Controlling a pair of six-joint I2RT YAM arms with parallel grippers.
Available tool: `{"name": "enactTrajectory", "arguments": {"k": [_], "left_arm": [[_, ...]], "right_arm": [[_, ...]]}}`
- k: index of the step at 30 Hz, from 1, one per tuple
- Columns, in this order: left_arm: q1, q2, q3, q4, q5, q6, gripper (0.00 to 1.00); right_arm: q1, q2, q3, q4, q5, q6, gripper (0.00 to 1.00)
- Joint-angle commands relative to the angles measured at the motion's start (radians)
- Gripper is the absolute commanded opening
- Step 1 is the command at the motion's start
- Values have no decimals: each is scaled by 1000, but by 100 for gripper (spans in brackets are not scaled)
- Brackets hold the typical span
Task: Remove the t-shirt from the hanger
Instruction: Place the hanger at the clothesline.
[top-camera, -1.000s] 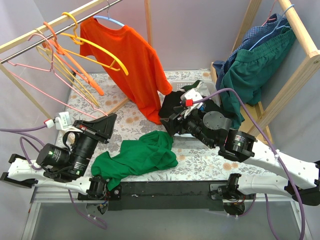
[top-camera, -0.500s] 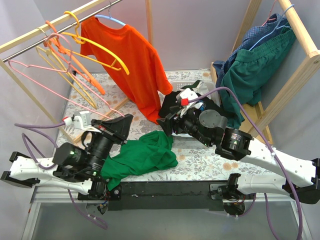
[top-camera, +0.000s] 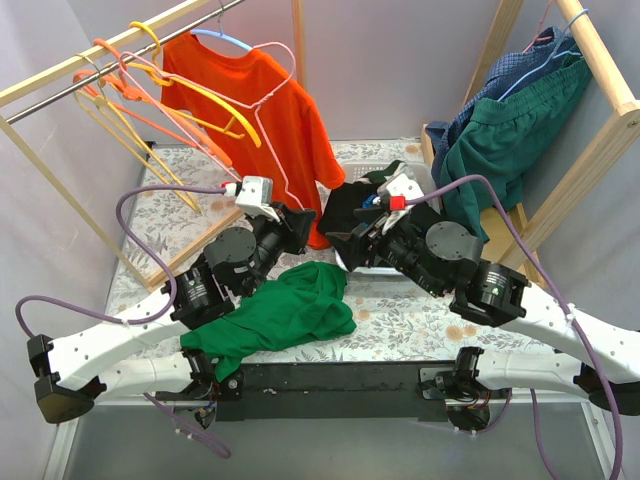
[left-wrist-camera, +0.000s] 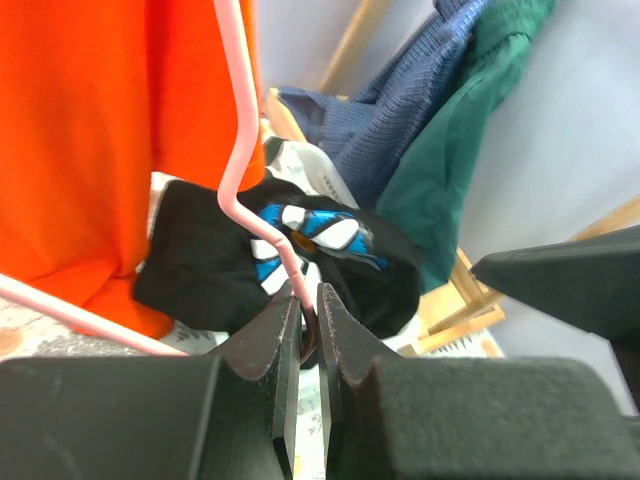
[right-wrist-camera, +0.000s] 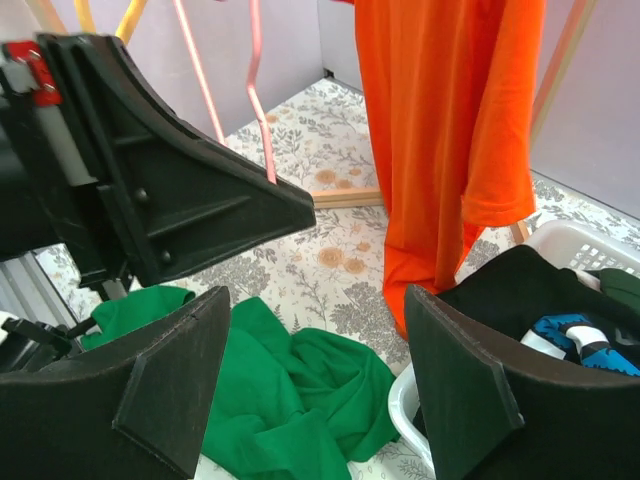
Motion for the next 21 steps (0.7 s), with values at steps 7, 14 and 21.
{"name": "enactTrajectory", "arguments": {"k": [7, 14, 21], "left_arm": [[163, 65, 72, 90, 356, -55, 0], [161, 156, 101, 136, 385, -38, 0], [143, 242, 162, 174, 393, -12, 0]], "right_arm": [[-2, -38, -23, 23, 48, -8, 77], [-2, -75, -49, 15, 98, -9, 77], [-4, -109, -74, -9, 199, -17, 77]]}}
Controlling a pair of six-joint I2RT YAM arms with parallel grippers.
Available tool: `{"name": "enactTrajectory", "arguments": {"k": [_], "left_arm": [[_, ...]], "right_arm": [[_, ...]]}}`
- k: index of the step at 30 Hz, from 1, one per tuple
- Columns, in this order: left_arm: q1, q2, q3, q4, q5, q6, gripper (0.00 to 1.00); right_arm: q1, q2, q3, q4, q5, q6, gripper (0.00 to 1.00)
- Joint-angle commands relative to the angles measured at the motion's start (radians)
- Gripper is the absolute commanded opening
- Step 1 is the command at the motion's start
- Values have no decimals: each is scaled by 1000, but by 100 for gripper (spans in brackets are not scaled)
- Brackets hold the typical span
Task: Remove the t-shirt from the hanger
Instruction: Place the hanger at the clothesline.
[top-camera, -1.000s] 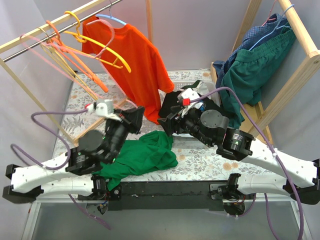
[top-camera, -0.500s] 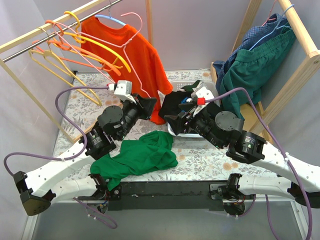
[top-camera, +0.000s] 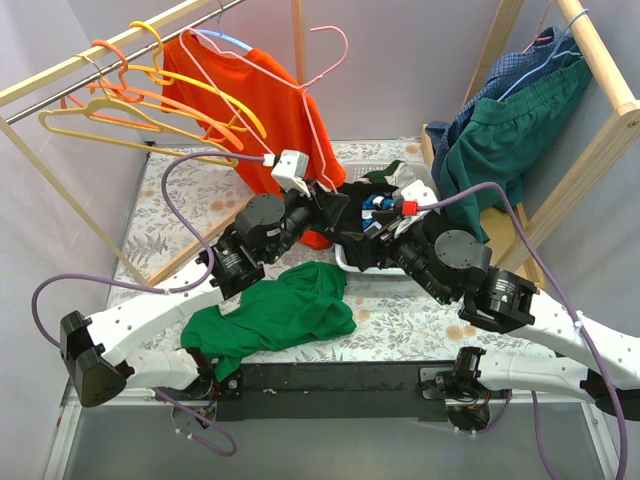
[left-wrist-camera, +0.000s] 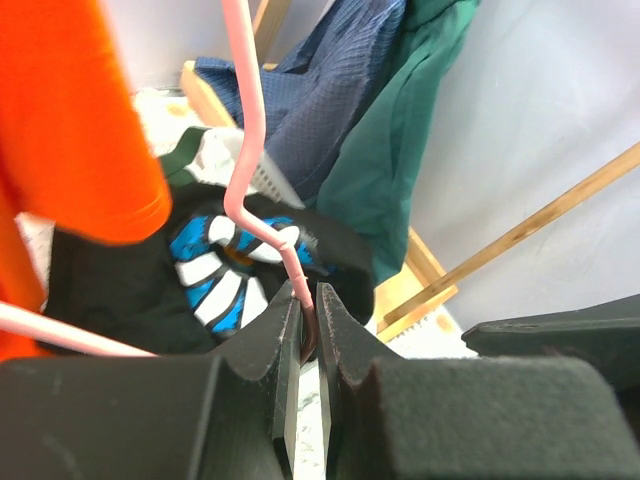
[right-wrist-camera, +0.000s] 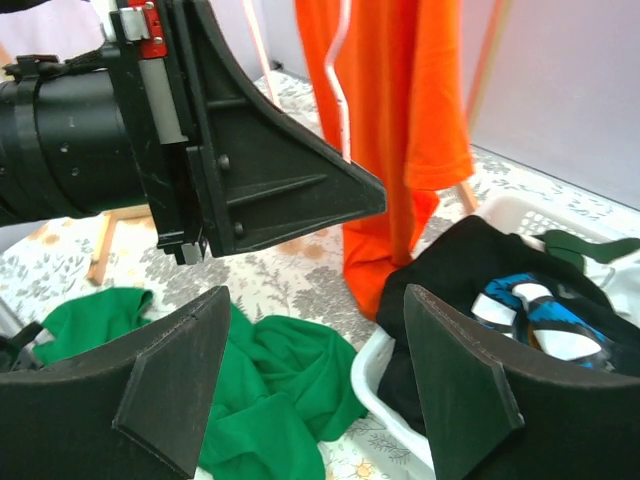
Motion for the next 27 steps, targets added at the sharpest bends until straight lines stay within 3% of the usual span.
{"name": "enactTrajectory", "arguments": {"k": [1, 11, 18, 27], "left_arm": [[-15, 24, 77, 83, 23, 29, 0], [-42, 143, 48, 320, 31, -45, 0], [-42, 188, 2, 509, -41, -95, 0], [36, 280, 80, 474, -29, -230, 0]], "right_arm": [[-4, -42, -12, 5, 109, -12, 77], [-4, -127, -35, -98, 255, -4, 77], [-4, -186, -29, -138, 286, -5, 77], [-4, -203, -7, -163, 272, -7, 77]]}}
